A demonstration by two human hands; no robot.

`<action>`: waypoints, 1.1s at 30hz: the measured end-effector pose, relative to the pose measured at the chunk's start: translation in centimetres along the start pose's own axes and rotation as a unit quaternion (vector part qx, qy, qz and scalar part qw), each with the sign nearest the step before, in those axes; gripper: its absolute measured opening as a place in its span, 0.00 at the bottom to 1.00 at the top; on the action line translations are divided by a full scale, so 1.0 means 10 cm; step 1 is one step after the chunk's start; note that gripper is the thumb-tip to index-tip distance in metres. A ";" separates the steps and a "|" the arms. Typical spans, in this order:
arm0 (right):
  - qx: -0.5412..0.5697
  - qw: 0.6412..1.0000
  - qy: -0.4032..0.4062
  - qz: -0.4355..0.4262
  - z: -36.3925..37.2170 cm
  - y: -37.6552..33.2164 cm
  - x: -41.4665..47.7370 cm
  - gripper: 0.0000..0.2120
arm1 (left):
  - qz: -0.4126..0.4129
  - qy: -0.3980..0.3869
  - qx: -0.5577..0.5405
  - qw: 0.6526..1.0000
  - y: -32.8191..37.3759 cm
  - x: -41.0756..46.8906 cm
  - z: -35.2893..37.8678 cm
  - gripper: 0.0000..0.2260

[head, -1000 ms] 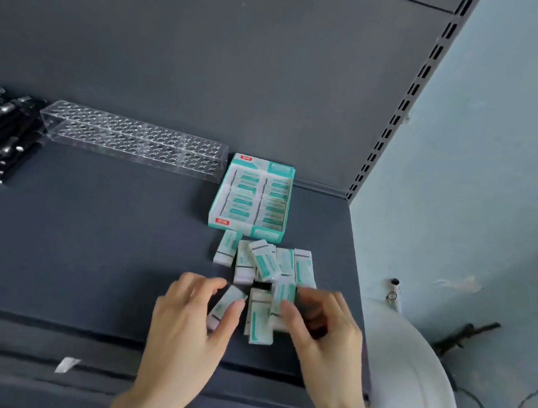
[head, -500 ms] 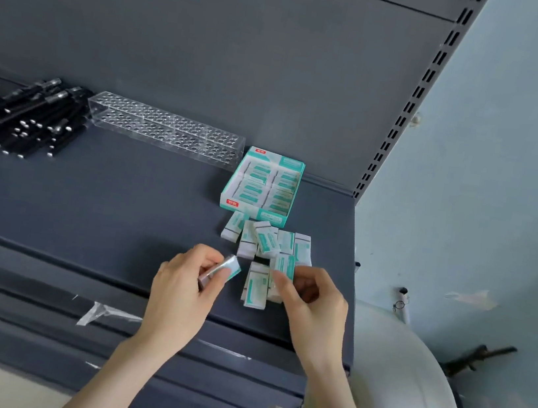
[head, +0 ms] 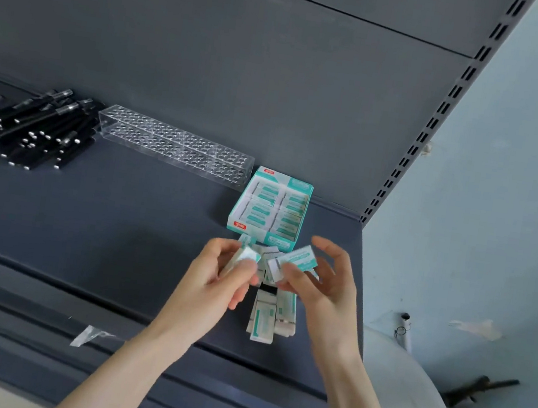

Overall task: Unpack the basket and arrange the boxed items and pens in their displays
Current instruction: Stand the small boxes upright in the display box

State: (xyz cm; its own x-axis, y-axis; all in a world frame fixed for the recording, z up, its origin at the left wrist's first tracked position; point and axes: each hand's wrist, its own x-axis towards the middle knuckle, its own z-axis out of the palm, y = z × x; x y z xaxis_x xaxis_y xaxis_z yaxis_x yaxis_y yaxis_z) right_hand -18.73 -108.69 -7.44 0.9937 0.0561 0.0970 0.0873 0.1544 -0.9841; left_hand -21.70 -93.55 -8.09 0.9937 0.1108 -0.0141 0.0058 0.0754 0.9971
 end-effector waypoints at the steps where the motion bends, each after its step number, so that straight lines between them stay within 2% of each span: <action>1: 0.003 1.000 -0.001 -0.001 0.03 0.00 0.05 0.14 | -0.012 -0.018 0.001 1.000 0.03 0.07 -0.02 0.09; 4: 0.014 1.000 0.001 -0.002 0.14 0.03 0.22 0.12 | -0.021 -0.046 -0.003 0.999 0.07 0.29 -0.08 0.06; 7: 0.021 1.000 0.005 0.009 0.24 0.07 0.39 0.09 | -0.029 -0.032 -0.005 0.999 0.07 0.53 -0.21 0.04; 9: -0.016 1.000 0.008 -0.004 0.28 0.09 0.51 0.09 | -0.032 -0.027 -0.009 0.999 0.09 0.71 -0.33 0.03; 12: -0.102 0.994 0.006 -0.039 0.34 0.14 0.67 0.14 | -0.054 -0.047 -0.002 0.997 0.12 1.02 -0.48 0.07; 16: -0.231 0.969 0.019 -0.087 0.39 0.19 0.87 0.15 | -0.081 -0.085 0.028 0.993 0.10 1.35 -0.57 0.14; 20: -0.347 0.932 0.071 -0.076 0.39 0.23 1.16 0.11 | -0.072 -0.064 0.078 0.992 0.01 1.56 -0.64 0.08; 24: -0.459 0.886 0.028 -0.062 0.45 0.29 1.39 0.06 | -0.079 -0.023 0.044 0.996 -0.14 1.60 -0.64 0.04; 28: -0.488 0.870 0.009 -0.065 0.46 0.37 1.46 0.05 | -0.059 -0.016 0.017 0.998 -0.18 1.57 -0.62 0.04; 33: -0.507 0.857 -0.002 -0.092 0.43 0.44 1.43 0.06 | -0.073 0.000 -0.021 0.997 -0.19 1.59 -0.63 0.05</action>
State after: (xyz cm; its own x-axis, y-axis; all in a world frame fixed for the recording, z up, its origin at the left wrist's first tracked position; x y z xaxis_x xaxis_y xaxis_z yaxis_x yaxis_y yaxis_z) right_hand -4.41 -102.95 -9.79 0.9563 0.1272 0.2631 0.2614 -0.7749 -0.5754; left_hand -6.59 -85.70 -10.66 0.9827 0.0951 -0.1592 0.1461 0.1321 0.9804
